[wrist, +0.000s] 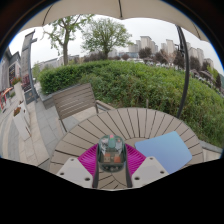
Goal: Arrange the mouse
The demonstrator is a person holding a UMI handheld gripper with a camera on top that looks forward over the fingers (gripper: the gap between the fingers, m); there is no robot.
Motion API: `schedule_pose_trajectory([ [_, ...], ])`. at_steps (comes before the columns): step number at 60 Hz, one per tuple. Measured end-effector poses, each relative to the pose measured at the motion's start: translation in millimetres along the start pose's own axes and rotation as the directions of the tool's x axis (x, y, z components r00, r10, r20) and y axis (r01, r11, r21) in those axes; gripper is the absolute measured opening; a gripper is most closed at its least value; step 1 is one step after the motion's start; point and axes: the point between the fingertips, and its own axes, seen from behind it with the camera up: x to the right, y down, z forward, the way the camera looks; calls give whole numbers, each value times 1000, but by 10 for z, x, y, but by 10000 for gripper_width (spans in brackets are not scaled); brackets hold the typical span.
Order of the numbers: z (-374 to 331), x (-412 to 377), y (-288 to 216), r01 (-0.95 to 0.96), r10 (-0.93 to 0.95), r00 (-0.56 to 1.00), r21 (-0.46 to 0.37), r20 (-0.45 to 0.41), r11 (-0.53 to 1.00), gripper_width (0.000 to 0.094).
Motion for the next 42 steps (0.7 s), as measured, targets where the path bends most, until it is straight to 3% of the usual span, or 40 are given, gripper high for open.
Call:
schedule_pose_trajectory([
  [6, 10, 906, -185, 115, -115, 992, -8, -43, 993, 379],
  [16, 443, 2107, 262, 144, -150, 986, -82, -73, 986, 383],
  [21, 737, 2358, 566, 132, -138, 989, -104, -55, 986, 386],
  [28, 961, 2483, 827, 64, -68, 997, -133, -25, 989, 461],
  [31, 971, 2513, 879, 37, -40, 999, -150, -14, 988, 543],
  [35, 873, 2503, 788, -7, 8, 1000, -135, 3, 991, 857],
  [38, 725, 2526, 716, -27, 27, 1000, -132, -6, 991, 815],
  [42, 402, 2606, 642, -33, 28, 999, -152, -31, 988, 849],
])
